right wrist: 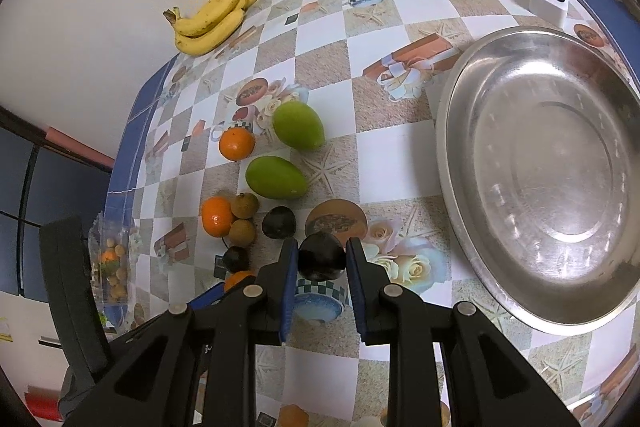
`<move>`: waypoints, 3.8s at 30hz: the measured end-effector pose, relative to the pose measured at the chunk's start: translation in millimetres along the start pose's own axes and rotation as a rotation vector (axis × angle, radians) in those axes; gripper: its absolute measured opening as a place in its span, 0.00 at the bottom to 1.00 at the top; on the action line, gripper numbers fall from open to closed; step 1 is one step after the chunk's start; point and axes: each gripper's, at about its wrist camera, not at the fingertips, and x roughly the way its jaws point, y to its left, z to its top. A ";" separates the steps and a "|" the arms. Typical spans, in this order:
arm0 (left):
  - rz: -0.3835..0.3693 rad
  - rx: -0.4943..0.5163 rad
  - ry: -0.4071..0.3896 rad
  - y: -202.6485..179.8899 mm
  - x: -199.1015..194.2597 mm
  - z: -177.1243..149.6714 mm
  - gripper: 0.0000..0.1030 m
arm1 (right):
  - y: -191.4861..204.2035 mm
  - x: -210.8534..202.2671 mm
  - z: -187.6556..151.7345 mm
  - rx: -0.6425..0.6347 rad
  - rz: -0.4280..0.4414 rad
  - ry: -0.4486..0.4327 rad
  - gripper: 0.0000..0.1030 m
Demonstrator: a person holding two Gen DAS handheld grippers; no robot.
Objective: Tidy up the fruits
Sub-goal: 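Grasp the tangerine with the left tool and lift while the right tool holds the plum, then carry the tangerine in the left tool and plum in the right tool over the steel bowl, then open the left tool to drop the tangerine while the right tool releases the plum into the bowl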
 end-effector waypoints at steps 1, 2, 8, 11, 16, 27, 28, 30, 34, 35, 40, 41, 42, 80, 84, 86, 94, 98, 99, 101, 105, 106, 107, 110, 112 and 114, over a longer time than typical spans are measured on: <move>0.000 0.003 -0.008 -0.4 -2.2 -0.4 0.38 | -0.2 -0.4 0.0 0.001 0.003 -0.001 0.25; -0.002 0.006 -0.015 -1.0 -4.0 -0.2 0.38 | -0.9 -0.7 0.2 0.002 0.004 -0.001 0.25; -0.026 0.027 -0.075 -8.5 -17.8 5.7 0.38 | -5.4 -3.9 2.4 0.014 0.017 -0.011 0.25; -0.037 0.052 -0.098 -16.2 -23.3 8.3 0.38 | -11.0 -9.1 5.7 0.031 0.012 -0.031 0.25; -0.041 0.113 -0.129 -36.0 -29.6 12.3 0.38 | -29.8 -18.7 12.3 0.080 -0.016 -0.062 0.25; -0.089 0.311 -0.142 -111.0 -32.8 18.1 0.38 | -86.6 -44.0 21.9 0.238 -0.106 -0.142 0.25; -0.097 0.328 -0.142 -119.6 -32.9 18.5 0.38 | -92.9 -47.2 22.4 0.255 -0.116 -0.151 0.25; -0.117 0.371 -0.139 -139.9 -30.4 18.2 0.38 | -100.6 -50.3 23.3 0.277 -0.129 -0.162 0.25; -0.140 0.421 -0.124 -170.3 -19.4 19.5 0.38 | -118.4 -57.8 24.2 0.330 -0.152 -0.187 0.25; -0.144 0.431 -0.124 -175.0 -16.8 19.7 0.38 | -121.1 -59.9 24.1 0.338 -0.164 -0.193 0.25; -0.155 0.478 -0.121 -198.3 -0.7 23.1 0.38 | -139.9 -72.5 24.8 0.381 -0.197 -0.232 0.25; -0.160 0.484 -0.121 -202.5 2.3 23.8 0.38 | -142.5 -73.5 24.7 0.388 -0.201 -0.235 0.25; -0.164 0.494 -0.121 -207.1 5.7 24.4 0.38 | -144.8 -74.2 24.6 0.393 -0.205 -0.237 0.25; -0.141 0.367 -0.106 -171.2 39.6 60.3 0.39 | -127.8 -33.6 31.2 0.291 -0.221 -0.132 0.25; -0.140 0.364 -0.098 -170.5 39.7 60.1 0.39 | -127.0 -31.1 31.1 0.292 -0.222 -0.125 0.25; -0.146 0.355 -0.092 -169.2 39.4 60.5 0.40 | -126.4 -30.4 31.6 0.292 -0.223 -0.124 0.25; -0.188 0.343 -0.096 -167.1 29.1 60.8 0.54 | -124.9 -30.4 34.1 0.292 -0.229 -0.115 0.26; -0.189 0.338 -0.114 -165.6 16.3 63.0 0.55 | -122.1 -40.1 35.3 0.293 -0.224 -0.150 0.40; -0.188 0.333 -0.119 -164.2 12.9 63.9 0.56 | -121.7 -42.6 35.4 0.293 -0.223 -0.160 0.41; -0.180 0.322 -0.130 -161.1 5.8 66.1 0.59 | -120.6 -48.4 35.6 0.294 -0.215 -0.179 0.41; -0.128 0.306 -0.162 -154.1 -6.4 69.1 0.67 | -117.4 -53.8 36.9 0.286 -0.220 -0.195 0.44; -0.111 0.302 -0.167 -152.5 -7.7 69.5 0.69 | -116.3 -53.8 37.5 0.279 -0.226 -0.194 0.48; -0.092 0.299 -0.173 -150.4 -9.1 70.0 0.72 | -115.0 -53.1 38.1 0.273 -0.235 -0.191 0.53; -0.035 0.272 -0.187 -141.2 -10.3 72.2 0.83 | -113.6 -50.9 38.7 0.258 -0.241 -0.182 0.55; 0.008 0.243 -0.192 -133.7 -8.1 74.0 0.91 | -111.6 -48.9 38.9 0.242 -0.251 -0.175 0.58; 0.047 0.218 -0.191 -126.7 -4.6 75.3 0.95 | -109.8 -46.4 38.7 0.228 -0.262 -0.168 0.67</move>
